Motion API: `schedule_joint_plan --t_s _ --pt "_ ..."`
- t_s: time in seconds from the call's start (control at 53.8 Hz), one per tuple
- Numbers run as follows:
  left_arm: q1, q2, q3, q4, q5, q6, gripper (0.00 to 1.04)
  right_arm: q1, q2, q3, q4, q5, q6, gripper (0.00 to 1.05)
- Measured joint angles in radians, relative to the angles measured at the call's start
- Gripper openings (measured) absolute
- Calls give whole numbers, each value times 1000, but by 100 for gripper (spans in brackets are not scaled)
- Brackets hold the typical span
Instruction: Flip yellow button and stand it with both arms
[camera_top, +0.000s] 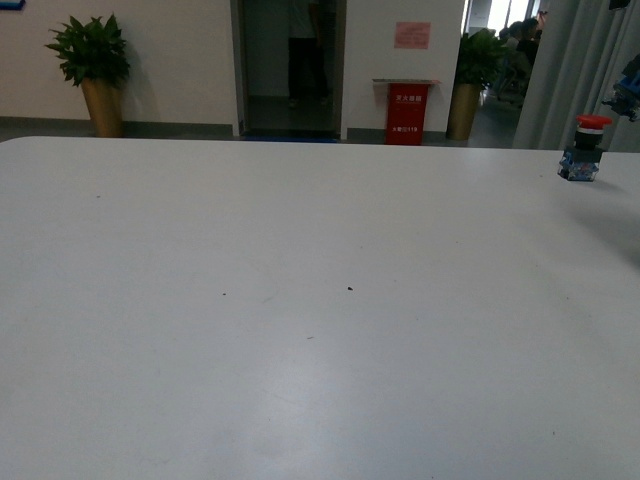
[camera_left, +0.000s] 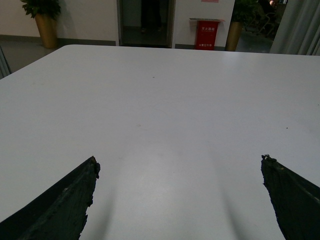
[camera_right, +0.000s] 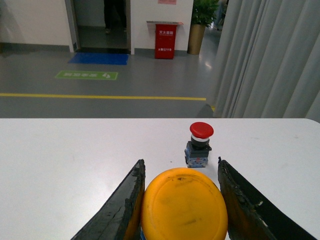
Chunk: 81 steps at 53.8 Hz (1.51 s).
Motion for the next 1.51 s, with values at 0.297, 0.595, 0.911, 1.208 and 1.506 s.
schedule_joint_plan --t_s 0.297,0.595,0.911,1.208,1.506 --pt "0 0 0 0 0 0 98 -27 31 95 -198 90 -116 37" --pt "0 0 0 0 0 0 98 -15 56 183 -421 176 42 37" --pt "0 0 0 0 0 0 98 40 112 222 -502 287 241 37" --pt "0 0 0 0 0 0 98 79 182 293 -483 327 231 37" --pt "0 0 0 0 0 0 98 59 245 327 -469 338 201 37"
